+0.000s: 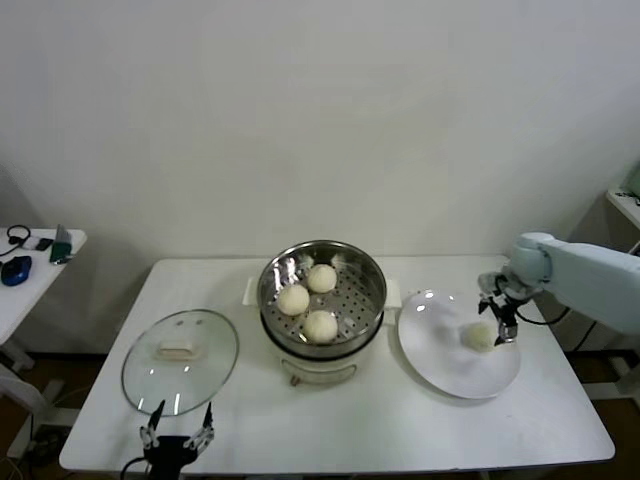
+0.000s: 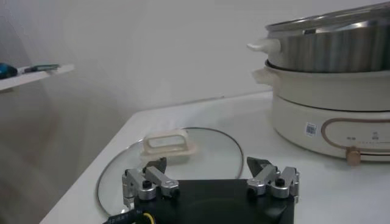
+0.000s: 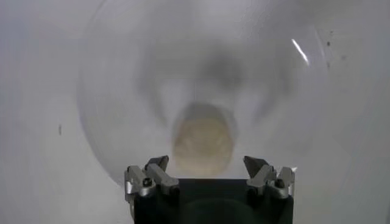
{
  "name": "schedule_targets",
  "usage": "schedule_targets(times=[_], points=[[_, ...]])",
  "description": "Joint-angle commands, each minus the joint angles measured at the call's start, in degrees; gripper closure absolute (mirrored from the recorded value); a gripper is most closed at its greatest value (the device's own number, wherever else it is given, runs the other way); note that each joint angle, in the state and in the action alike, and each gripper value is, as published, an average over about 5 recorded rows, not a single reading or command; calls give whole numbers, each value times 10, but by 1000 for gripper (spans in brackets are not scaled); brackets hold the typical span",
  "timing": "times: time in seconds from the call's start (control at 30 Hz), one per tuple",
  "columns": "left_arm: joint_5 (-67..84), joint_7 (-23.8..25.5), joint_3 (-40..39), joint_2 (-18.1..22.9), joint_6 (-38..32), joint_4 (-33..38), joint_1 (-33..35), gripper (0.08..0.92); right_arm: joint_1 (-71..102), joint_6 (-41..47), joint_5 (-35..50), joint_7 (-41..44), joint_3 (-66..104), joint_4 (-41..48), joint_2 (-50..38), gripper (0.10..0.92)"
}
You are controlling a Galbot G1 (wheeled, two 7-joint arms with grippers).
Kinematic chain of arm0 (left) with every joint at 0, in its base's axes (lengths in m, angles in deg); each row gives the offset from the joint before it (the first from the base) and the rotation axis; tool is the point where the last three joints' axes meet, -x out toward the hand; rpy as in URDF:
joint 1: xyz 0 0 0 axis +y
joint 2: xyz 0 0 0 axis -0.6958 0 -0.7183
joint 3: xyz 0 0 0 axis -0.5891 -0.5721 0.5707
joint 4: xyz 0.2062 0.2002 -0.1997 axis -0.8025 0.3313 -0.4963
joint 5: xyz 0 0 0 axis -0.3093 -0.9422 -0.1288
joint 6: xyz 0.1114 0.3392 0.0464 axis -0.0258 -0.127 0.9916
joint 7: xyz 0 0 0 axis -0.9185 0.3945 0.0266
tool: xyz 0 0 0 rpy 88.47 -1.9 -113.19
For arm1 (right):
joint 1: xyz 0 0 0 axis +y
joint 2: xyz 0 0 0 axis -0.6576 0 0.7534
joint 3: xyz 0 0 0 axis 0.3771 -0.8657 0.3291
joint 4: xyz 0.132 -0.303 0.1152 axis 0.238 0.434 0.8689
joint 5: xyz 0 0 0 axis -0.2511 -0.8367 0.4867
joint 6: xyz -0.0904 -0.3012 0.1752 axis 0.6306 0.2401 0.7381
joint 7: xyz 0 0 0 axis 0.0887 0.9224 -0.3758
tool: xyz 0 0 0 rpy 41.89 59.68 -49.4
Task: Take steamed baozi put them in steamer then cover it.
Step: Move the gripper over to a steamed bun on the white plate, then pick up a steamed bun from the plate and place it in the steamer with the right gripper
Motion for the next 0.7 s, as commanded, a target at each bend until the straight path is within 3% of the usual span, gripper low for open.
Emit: schedule_targets(times=[0.03,0.23,0.47,0.7], points=[[0,0,0,-1,-1,-1,1,177,93,7,-19,-12,68,57,17,203],[0,-1,-1,-3,-1,2,3,177,86,11,-27,-17,68,48,14,214],[-1,-1,-3,-5,1,7,1,177,19,19,-17,-22,38,3,2,320],[-1,-1,-6,-11,3,14,2,177,-221,41,107,-15,-118,-118,7,340]])
